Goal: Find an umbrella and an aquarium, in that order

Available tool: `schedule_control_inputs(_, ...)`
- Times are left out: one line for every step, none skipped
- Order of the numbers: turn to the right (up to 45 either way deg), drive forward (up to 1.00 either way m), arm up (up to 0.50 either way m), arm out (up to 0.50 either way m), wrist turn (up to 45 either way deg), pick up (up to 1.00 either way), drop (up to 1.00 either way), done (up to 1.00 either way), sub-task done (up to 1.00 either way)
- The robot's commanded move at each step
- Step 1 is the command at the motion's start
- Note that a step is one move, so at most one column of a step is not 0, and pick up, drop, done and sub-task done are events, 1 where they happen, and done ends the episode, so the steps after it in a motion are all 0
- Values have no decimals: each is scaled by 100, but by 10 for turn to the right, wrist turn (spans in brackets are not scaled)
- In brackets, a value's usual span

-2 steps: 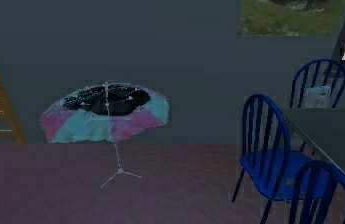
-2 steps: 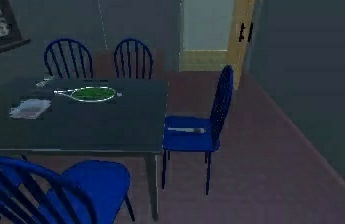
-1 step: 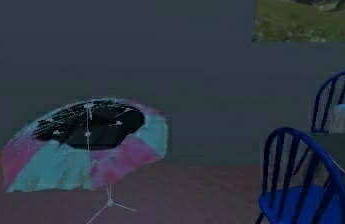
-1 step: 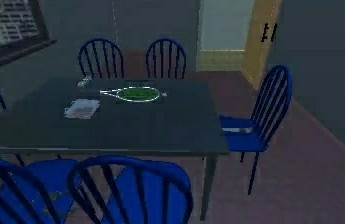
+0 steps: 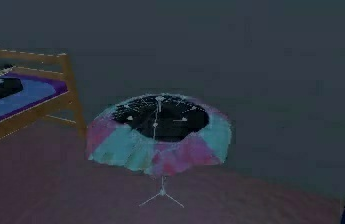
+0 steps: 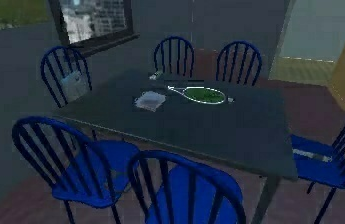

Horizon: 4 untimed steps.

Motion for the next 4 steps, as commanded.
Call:
schedule_control_inputs(0, 0, 0, 0, 0, 0, 0, 0, 100)
schedule_control_inputs(-450, 0, 0, 0, 0, 0, 0, 0, 0)
schedule_control_inputs(-450, 0, 0, 0, 0, 0, 0, 0, 0)
schedule_control_inputs(-210, 0, 0, 0, 0, 0, 0, 0, 0)
